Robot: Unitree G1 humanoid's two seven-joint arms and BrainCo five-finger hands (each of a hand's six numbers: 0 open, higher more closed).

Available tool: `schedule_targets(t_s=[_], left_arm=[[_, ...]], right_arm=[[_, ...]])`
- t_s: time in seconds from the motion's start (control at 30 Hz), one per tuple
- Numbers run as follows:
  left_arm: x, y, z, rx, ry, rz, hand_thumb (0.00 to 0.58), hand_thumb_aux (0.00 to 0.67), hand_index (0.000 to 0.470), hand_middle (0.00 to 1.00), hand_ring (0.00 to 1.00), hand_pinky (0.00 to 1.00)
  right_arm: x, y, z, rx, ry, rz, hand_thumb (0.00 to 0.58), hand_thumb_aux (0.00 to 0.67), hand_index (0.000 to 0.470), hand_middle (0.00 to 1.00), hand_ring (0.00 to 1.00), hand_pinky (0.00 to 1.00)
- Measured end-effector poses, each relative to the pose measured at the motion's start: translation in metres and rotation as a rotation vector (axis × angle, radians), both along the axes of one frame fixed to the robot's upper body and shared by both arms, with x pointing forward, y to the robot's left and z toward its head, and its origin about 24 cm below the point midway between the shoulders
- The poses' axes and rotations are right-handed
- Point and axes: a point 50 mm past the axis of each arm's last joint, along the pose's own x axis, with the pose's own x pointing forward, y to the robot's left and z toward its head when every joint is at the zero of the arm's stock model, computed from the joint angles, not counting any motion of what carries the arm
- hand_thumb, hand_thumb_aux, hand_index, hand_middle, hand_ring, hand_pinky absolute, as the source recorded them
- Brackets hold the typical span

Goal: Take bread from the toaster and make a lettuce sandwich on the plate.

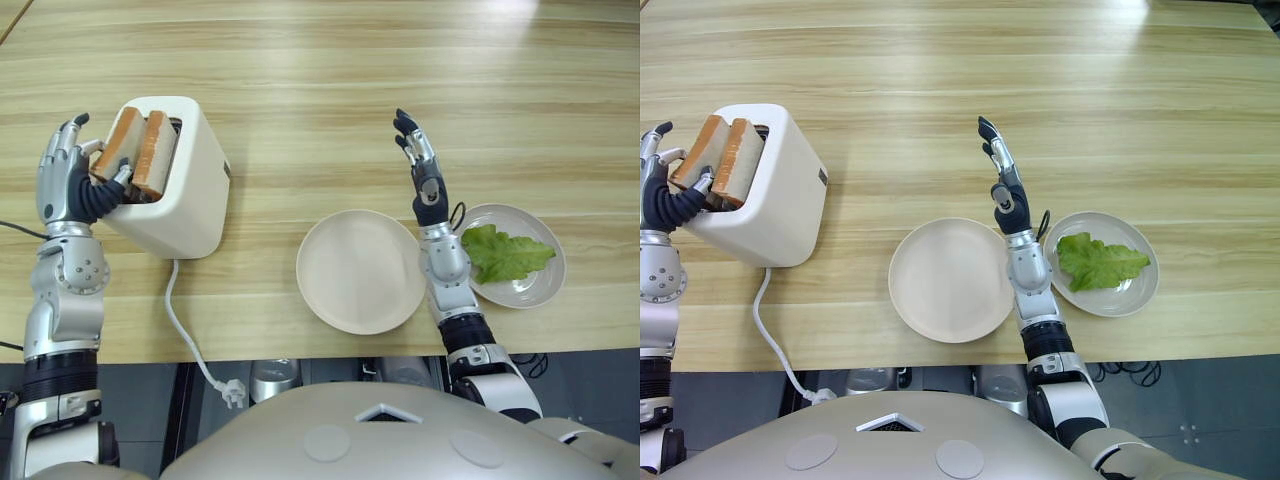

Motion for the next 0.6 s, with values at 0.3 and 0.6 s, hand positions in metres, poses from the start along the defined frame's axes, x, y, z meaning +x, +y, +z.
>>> schedule_targets(t_s=[0.3,0.6], left_arm=[[-0.001,-0.003,0.052,0.036,-0.225,-0.014,0.58,0.67,0.46,1.0,1.0,1.0],[-0.014,-0.059,0.116,0.001,-0.507,-0.283,0.58,0.67,0.46,1.0,1.0,1.0]], right_arm=[[0.0,0.001,-0.003,-0.013,0.008,0.0,0.0,0.0,0.0,0.0,0.0,0.0],[0.007,-0.009,0.007,-0.024,-0.055,-0.051,0.0,0.0,0.0,0.0,0.0,0.0]])
